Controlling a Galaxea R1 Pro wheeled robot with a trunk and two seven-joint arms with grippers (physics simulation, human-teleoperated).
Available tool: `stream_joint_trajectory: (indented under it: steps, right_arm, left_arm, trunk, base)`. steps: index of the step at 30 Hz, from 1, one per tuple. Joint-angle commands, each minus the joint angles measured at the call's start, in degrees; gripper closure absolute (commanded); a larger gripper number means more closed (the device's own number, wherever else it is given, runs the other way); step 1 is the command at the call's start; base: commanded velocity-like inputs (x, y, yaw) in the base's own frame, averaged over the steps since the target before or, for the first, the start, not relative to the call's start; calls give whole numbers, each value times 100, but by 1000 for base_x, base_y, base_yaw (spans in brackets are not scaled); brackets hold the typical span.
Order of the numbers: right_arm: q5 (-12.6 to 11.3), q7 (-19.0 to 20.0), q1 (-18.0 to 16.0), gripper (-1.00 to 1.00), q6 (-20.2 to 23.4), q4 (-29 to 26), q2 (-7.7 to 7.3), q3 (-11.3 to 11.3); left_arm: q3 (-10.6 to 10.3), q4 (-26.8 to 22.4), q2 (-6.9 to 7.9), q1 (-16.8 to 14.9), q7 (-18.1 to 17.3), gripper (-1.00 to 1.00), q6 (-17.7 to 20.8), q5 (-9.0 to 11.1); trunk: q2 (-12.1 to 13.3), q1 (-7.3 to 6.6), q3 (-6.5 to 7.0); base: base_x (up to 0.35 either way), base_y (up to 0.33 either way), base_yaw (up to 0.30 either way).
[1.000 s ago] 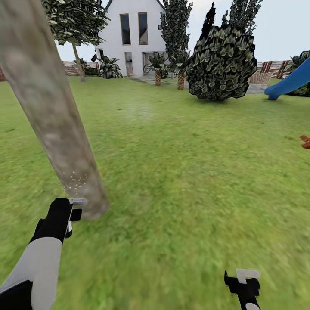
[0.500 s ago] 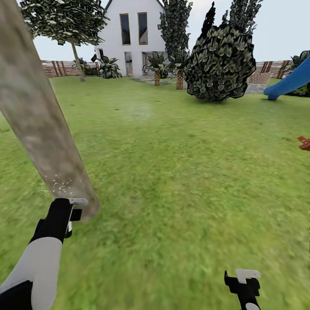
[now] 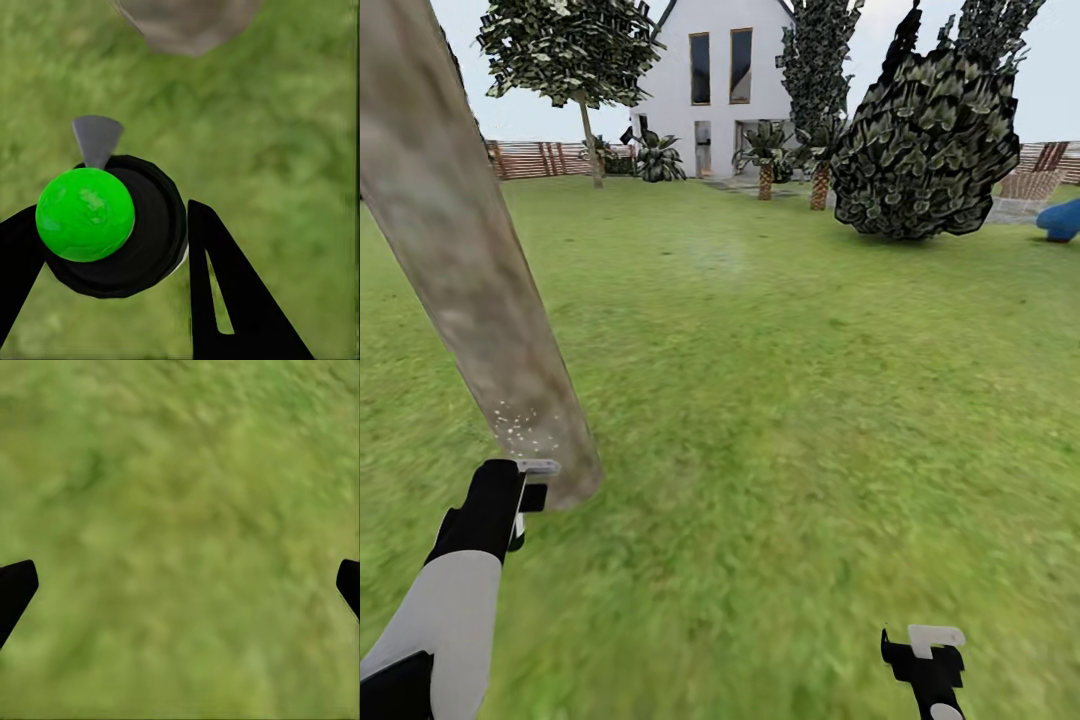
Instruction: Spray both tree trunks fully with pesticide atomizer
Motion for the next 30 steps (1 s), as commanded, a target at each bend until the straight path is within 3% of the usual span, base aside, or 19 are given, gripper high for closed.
stream_joint_trajectory:
  steps: [1,11,23,30]
  right_arm:
    - [-57,-12,-2,-100,-15,0,-2,47]
    - [-57,-12,-2,-100,-15,0,-2,44]
    - [-57,-14,-2,-100,-15,0,-2,44]
    - [-57,-12,-2,-100,-15,0,-2,48]
  left_arm:
    - [23,-28,-3,-7,-62,100,19,-61]
    - [9,-48,-32,-9,-64,100,39,-62]
    - [-30,-58,-18,-111,-76,100,76,-69]
    - [-35,-385,40,-124,-90,100,84,-125]
  trunk:
    - [-2,1,-5]
    - [-2,1,-5]
    - [-2,1,-5]
    - [-2,1,-5]
  base:
    - [228,-204,47]
    - [198,-214,34]
    - [3,-274,272]
    - [165,-208,277]
